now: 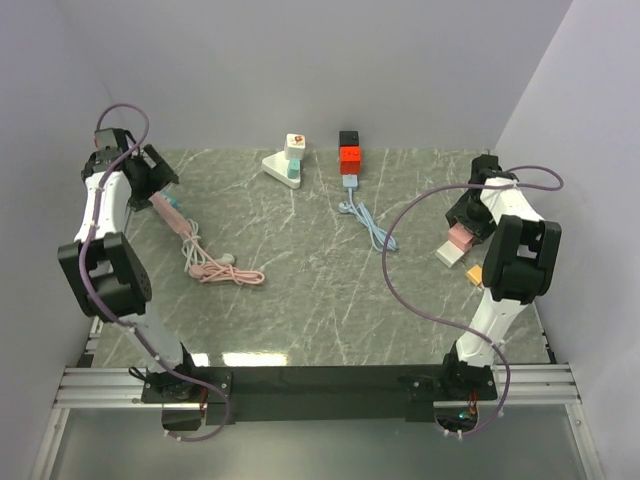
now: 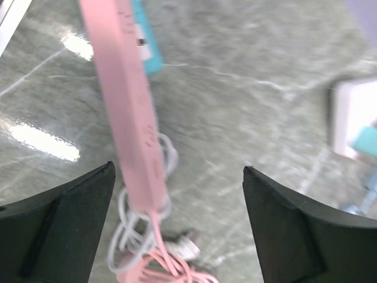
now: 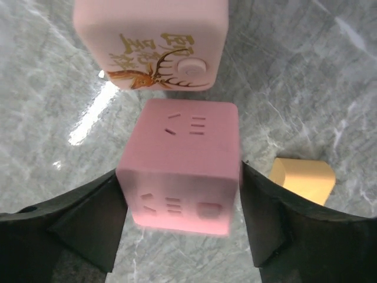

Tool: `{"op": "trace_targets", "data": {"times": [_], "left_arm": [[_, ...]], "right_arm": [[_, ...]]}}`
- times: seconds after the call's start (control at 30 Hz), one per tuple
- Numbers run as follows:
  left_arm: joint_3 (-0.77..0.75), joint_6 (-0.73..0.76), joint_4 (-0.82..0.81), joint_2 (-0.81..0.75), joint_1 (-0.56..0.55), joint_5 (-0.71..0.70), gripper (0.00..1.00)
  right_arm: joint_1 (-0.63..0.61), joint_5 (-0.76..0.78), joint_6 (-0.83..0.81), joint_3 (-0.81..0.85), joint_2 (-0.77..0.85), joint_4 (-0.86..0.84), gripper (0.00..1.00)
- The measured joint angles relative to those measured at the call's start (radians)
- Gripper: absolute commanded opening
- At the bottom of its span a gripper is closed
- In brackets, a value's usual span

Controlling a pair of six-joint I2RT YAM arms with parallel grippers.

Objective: Pull the plug off the socket

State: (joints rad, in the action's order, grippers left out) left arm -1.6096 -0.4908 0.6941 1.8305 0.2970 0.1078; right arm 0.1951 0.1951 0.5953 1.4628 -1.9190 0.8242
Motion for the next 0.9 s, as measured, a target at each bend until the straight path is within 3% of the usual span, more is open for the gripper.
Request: {"op": "trace_targets", "data": {"times": [0.03,0.23,0.43,0.57,0.7,0.9], "left_arm": [[0.007,0.0,-0.002,-0.027,-0.002,0.012,0.99],[0.13,-0.003,-0.062,-0.209,-0.051,0.132,0.99],[0.344,-0.031,-0.148,-0.335,-0.188,0.245,0.99],[0.48,-0.082,-0.21,-0.375,-0.265,0.301,0.99],[0.554,-0.122,-0.245,-0.392,-0.293,0.311,0.99],[0.606,-0.157,-0.272,-0.465,-0.346,0.309,0.99]], "right_arm": [[0.0,0.002,0.0,0.0,0.009,0.002,0.8],[0.0,0.002,-0.007,0.015,0.121,0.03,0.87],[-0.055,-0.162,-0.125,0.068,0.223,0.002,0.87],[-0.23,-0.273,-0.234,0.125,0.169,-0.047,0.85],[-0.41,-0.338,-0.309,0.157,0.043,-0.084,0.73],[-0.493,-0.322,-0.317,0.189,-0.136,-0.112,0.72]]}}
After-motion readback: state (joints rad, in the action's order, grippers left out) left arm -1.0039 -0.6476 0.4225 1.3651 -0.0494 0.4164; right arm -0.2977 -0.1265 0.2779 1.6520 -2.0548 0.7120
